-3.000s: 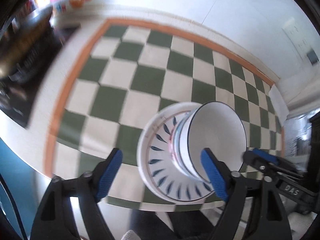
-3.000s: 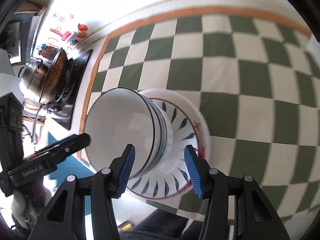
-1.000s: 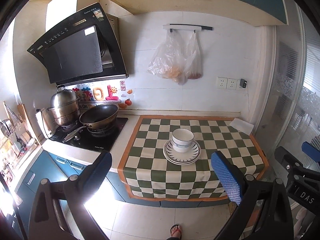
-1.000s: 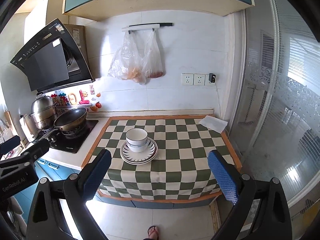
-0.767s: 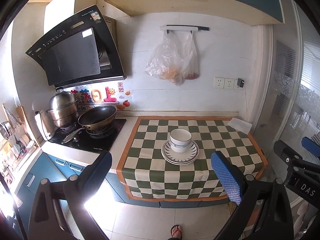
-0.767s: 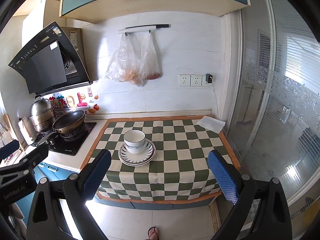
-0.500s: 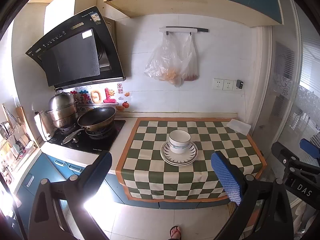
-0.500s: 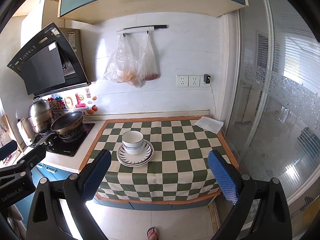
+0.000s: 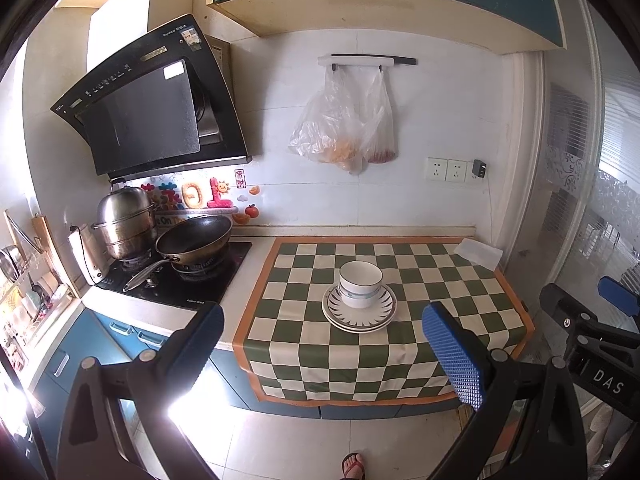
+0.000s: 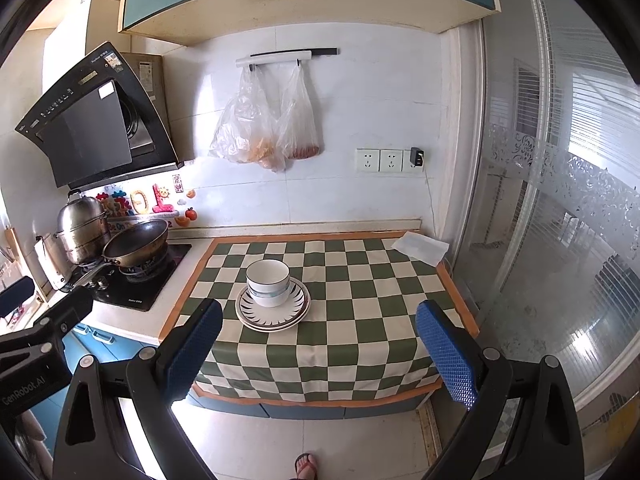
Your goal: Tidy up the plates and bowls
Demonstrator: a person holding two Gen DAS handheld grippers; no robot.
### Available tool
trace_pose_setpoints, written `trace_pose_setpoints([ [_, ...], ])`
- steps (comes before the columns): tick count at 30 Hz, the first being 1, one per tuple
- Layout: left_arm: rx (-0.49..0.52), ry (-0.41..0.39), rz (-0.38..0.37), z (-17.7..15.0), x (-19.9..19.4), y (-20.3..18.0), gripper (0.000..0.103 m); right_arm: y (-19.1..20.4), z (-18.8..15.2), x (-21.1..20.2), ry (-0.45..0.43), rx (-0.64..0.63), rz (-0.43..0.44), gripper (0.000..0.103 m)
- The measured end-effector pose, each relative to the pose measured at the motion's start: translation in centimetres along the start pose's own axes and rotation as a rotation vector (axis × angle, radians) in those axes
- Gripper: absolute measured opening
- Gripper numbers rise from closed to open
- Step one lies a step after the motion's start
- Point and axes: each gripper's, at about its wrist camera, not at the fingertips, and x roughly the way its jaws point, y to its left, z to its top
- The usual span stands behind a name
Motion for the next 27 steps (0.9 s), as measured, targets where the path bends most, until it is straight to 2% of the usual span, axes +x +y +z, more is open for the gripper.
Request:
trace_pose_setpoints([
  [27,-0.006,0.005,0.000,-0.1,1.0,2.2,0.102,0.6,0.1,0.1,-0.006,0.001,0.003,0.099],
])
